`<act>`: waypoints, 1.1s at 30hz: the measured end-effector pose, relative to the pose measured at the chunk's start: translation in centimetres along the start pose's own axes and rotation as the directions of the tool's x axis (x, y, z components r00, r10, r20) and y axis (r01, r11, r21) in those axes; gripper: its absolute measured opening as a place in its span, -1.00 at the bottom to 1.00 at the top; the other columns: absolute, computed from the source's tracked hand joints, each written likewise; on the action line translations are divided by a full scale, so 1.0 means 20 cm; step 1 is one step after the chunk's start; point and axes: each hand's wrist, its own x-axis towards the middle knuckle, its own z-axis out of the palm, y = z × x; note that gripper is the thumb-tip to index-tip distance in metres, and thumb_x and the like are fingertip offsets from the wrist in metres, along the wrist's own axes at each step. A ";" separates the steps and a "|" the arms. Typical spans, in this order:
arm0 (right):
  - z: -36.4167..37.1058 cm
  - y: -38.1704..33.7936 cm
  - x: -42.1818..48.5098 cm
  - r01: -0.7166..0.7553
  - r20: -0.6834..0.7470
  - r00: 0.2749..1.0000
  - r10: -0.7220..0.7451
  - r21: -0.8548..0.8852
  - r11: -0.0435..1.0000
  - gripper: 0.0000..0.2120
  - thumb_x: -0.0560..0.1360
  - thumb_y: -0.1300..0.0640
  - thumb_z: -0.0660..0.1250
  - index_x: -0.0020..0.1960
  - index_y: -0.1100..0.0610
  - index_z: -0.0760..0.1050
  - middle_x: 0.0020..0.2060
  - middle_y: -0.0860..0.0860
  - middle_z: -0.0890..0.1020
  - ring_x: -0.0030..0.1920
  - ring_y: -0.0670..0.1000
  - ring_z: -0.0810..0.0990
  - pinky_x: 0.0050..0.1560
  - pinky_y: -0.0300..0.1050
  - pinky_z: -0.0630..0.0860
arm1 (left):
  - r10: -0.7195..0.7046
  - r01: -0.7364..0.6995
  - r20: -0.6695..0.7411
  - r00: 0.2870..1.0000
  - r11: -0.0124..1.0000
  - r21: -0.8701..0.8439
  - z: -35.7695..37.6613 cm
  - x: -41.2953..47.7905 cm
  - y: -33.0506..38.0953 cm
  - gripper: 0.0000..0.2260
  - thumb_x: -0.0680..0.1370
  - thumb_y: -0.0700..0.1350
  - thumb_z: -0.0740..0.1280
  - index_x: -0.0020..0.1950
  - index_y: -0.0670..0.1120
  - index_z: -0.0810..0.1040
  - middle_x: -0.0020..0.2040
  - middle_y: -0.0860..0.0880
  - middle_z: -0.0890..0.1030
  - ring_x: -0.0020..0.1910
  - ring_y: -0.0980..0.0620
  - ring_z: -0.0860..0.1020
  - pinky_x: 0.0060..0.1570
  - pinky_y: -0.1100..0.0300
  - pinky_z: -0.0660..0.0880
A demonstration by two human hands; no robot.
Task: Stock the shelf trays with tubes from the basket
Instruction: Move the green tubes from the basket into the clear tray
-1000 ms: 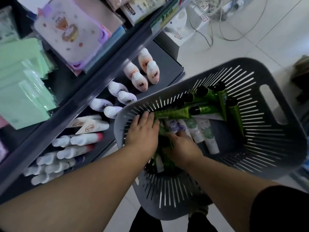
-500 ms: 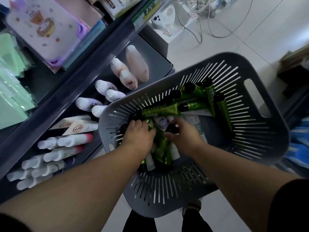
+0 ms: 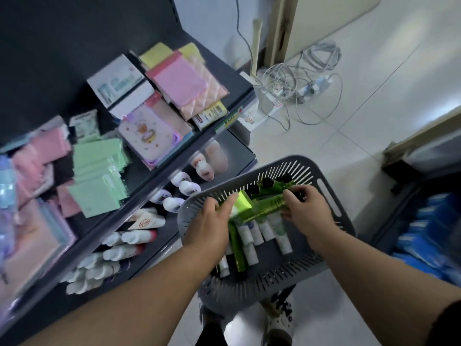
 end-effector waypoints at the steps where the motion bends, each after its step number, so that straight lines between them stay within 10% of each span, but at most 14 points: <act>1: -0.03 -0.06 -0.03 0.000 -0.016 1.000 0.001 0.040 0.999 -0.87 0.54 0.01 0.33 0.05 0.02 0.48 -0.10 0.03 0.59 -0.10 0.12 0.65 -0.08 0.19 0.64 | -0.012 0.010 -0.037 0.999 0.998 -0.059 -0.06 -0.03 0.02 -0.27 0.53 -0.28 0.21 0.51 0.26 -0.05 0.26 -0.03 0.26 0.12 -0.04 0.41 0.04 0.11 0.41; 7: -0.21 -0.44 -0.27 -0.060 0.038 0.998 0.049 0.407 0.911 -0.93 0.54 0.19 0.34 -0.04 0.19 0.54 -0.01 0.19 0.58 -0.03 0.13 0.64 -0.15 -0.12 0.60 | -0.051 -0.033 -0.267 0.962 0.953 -0.302 -0.47 -0.28 0.14 -0.32 0.57 -0.21 0.27 0.53 0.20 -0.01 0.37 -0.06 0.31 0.25 -0.08 0.41 0.09 0.10 0.39; 13: -0.32 -0.81 -0.60 -0.163 0.230 0.973 0.022 0.613 0.774 -0.93 0.51 0.39 0.28 -0.16 0.32 0.45 -0.10 0.24 0.52 -0.07 0.14 0.59 0.18 0.06 0.55 | -0.149 -0.114 -0.466 0.872 0.864 -0.490 -0.82 -0.56 0.19 -0.45 0.58 -0.04 0.28 0.49 0.24 0.14 0.29 0.01 0.43 0.20 0.00 0.45 0.05 0.25 0.35; 16: -0.31 -0.94 -0.76 -0.141 0.342 0.933 -0.107 0.623 0.769 -0.91 0.53 0.41 0.23 -0.02 0.28 0.46 -0.14 0.14 0.54 -0.16 0.05 0.58 -0.01 -0.06 0.60 | -0.179 -0.159 -0.533 0.827 0.835 -0.526 -1.00 -0.70 0.19 -0.49 0.58 -0.02 0.27 0.47 0.26 0.17 0.21 0.07 0.46 0.09 0.04 0.47 -0.10 0.36 0.39; 24: -0.25 -1.19 -1.30 0.010 0.617 0.677 -0.402 0.538 0.843 -0.70 0.50 0.46 0.19 0.10 0.25 0.59 -0.12 0.16 0.69 -0.22 0.02 0.65 -0.20 -0.11 0.49 | -0.167 -0.285 -0.669 0.724 0.811 -0.511 -1.33 -1.17 0.06 -0.49 0.59 -0.16 0.22 0.50 0.11 0.19 0.36 0.03 0.41 0.28 0.03 0.41 0.24 0.16 0.35; 28: -0.09 -1.26 -1.61 0.203 0.623 0.647 -0.439 0.414 0.887 -0.61 0.44 0.25 0.40 0.25 0.29 0.50 0.16 0.27 0.57 0.18 0.18 0.58 0.28 0.01 0.47 | -0.171 -0.351 -0.731 0.661 0.790 -0.503 -1.40 -1.49 -0.12 -0.52 0.59 -0.17 0.22 0.47 0.11 0.22 0.31 0.06 0.46 0.19 0.06 0.44 0.11 0.22 0.34; 33: 0.19 -1.37 -2.03 0.187 0.559 0.623 -0.547 0.572 0.799 -0.84 0.58 0.21 0.25 0.09 0.29 0.48 -0.13 0.15 0.57 -0.04 0.11 0.59 0.07 0.07 0.56 | -0.208 -0.429 -0.794 0.572 0.749 -0.505 -1.49 -1.91 -0.45 -0.56 0.60 -0.12 0.24 0.45 0.11 0.26 0.28 0.12 0.48 0.18 0.13 0.44 0.06 0.32 0.30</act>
